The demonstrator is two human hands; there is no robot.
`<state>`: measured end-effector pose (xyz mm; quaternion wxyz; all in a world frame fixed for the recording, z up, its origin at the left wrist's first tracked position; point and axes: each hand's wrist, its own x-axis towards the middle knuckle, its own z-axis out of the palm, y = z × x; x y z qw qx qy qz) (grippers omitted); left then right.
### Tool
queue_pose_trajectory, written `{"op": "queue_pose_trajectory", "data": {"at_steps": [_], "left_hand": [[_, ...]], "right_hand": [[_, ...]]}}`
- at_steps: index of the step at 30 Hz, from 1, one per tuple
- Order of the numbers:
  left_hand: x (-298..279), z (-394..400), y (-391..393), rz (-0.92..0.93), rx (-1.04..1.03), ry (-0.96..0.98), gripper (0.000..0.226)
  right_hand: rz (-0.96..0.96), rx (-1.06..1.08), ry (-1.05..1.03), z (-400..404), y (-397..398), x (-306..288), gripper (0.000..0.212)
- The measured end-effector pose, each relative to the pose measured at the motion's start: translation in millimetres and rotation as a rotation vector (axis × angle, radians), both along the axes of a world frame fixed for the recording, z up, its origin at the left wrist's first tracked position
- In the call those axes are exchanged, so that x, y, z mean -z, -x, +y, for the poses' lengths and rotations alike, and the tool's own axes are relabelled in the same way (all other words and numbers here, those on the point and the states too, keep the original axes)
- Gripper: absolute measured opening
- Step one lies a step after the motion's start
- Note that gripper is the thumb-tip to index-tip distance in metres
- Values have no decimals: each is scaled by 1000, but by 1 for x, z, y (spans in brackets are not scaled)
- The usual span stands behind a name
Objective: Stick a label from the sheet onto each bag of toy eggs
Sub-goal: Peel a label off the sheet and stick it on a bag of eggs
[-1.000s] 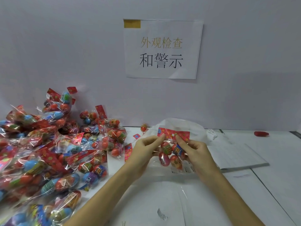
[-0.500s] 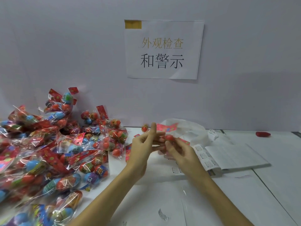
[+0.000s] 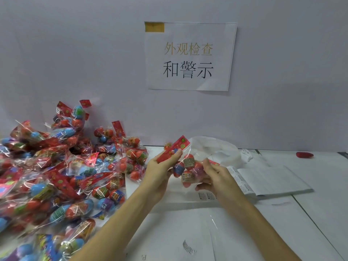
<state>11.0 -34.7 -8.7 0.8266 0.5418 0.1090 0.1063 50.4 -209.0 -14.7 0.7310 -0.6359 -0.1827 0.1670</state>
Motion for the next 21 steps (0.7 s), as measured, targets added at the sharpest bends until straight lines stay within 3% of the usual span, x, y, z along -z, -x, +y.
{"op": "queue_pose_trajectory", "data": {"at_steps": [4, 8, 12, 15, 21], "left_hand": [[-2, -2, 3, -34, -44, -16, 21], [-4, -4, 5, -69, -117, -291, 30], [-6, -12, 6, -70, 20, -287, 54], [-6, -9, 7, -110, 101, -263, 35], [-8, 0, 7, -99, 83, -463, 17]], "right_hand": [[16, -45, 6, 1, -1, 3, 50], [-86, -32, 65, -7, -1, -1, 33], [76, 31, -166, -8, -3, 0, 28], [188, -50, -308, -12, -5, -7, 29], [185, 114, -216, -19, -10, -9, 41]]}}
